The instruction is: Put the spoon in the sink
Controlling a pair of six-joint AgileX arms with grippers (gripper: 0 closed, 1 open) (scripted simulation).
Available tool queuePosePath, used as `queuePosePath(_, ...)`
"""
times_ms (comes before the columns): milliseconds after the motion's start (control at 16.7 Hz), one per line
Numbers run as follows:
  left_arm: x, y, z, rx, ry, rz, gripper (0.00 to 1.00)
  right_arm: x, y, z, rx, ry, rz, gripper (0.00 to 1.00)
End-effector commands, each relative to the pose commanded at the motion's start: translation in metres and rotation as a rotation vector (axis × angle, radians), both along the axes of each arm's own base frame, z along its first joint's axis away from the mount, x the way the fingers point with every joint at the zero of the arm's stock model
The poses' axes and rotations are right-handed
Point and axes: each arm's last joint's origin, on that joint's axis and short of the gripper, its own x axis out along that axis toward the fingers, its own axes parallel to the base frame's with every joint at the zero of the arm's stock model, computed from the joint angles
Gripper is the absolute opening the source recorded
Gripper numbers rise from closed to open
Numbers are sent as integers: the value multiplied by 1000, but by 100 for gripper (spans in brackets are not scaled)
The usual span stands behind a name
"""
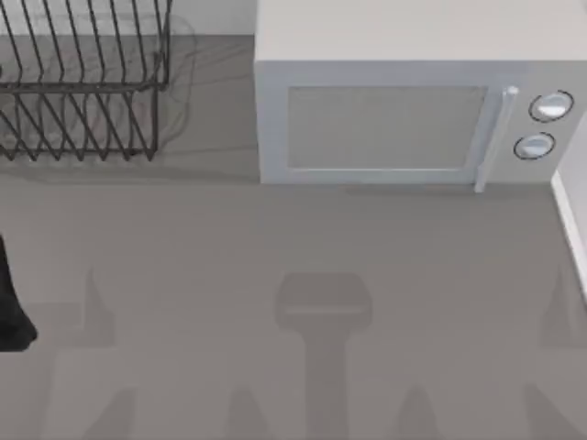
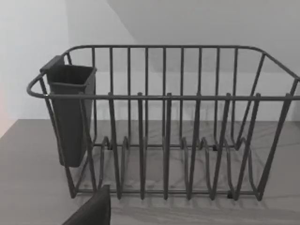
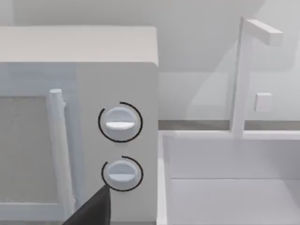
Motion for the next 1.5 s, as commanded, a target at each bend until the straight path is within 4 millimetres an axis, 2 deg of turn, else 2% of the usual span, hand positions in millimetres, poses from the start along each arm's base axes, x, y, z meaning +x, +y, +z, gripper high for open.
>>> queuePosePath(180, 0, 0, 0, 0, 0, 0, 100, 0, 0, 1, -13, 15, -5, 100)
queuePosePath(360, 0, 0, 0, 0, 0, 0, 100, 2, -4, 11, -107, 129, -29, 100)
queuePosePath(660, 0, 0, 0, 0, 0, 0, 100, 19, -15, 27, -420, 580, 19, 100)
queuePosePath(900, 0, 0, 0, 0, 0, 0, 100, 45, -30, 30, -641, 1016, 244, 100)
queuePosePath(1080, 0, 0, 0, 0, 0, 0, 100, 64, -43, 30, -722, 1244, 464, 100)
queuePosePath(1320, 0, 0, 0, 0, 0, 0, 100, 83, -58, 33, -760, 1393, 695, 100)
queuePosePath(1500, 0, 0, 0, 0, 0, 0, 100, 90, -64, 33, -767, 1425, 770, 100)
